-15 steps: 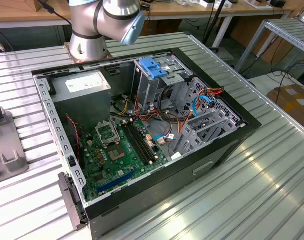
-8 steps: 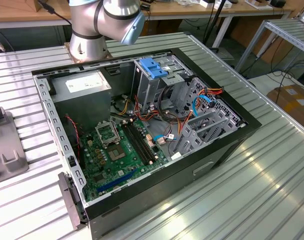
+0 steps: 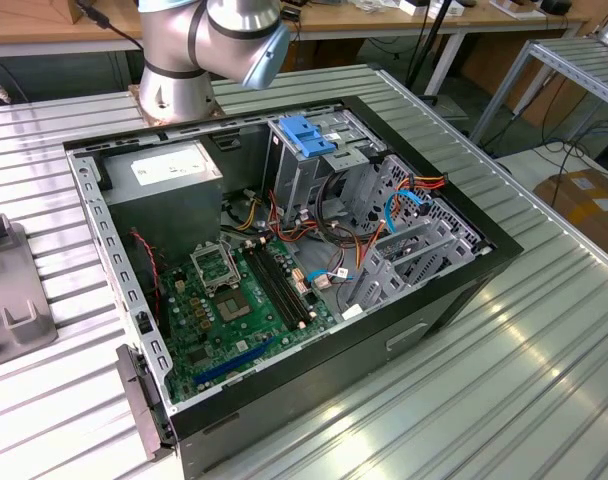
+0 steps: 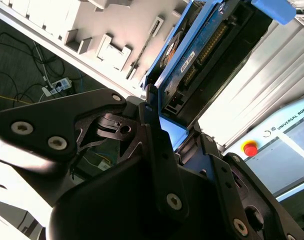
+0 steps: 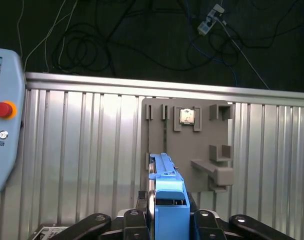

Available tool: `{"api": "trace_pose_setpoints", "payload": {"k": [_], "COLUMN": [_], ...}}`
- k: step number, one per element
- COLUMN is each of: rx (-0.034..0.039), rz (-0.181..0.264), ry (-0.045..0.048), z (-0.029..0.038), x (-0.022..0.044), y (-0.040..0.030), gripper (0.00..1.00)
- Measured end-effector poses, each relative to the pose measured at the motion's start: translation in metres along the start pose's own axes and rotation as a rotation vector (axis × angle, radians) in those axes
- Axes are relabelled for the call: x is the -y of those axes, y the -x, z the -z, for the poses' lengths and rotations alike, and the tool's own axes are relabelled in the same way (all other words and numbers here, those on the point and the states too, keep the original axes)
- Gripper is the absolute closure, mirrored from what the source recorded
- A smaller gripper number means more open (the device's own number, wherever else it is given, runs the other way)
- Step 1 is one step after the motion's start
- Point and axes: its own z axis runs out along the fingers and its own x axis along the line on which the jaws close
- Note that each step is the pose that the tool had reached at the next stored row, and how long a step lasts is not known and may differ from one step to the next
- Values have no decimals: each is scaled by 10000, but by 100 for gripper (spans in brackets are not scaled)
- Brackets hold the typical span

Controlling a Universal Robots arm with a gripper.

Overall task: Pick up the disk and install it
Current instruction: 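Pick up the disk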

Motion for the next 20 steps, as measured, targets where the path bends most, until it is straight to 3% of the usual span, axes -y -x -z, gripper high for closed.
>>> {"api": "trace_pose_setpoints", "payload": {"k": [20], "rx": [-1], "rz": [0], "ry": [1], "z": [15], "x": [145], "y": [-66], "gripper": [63]}}
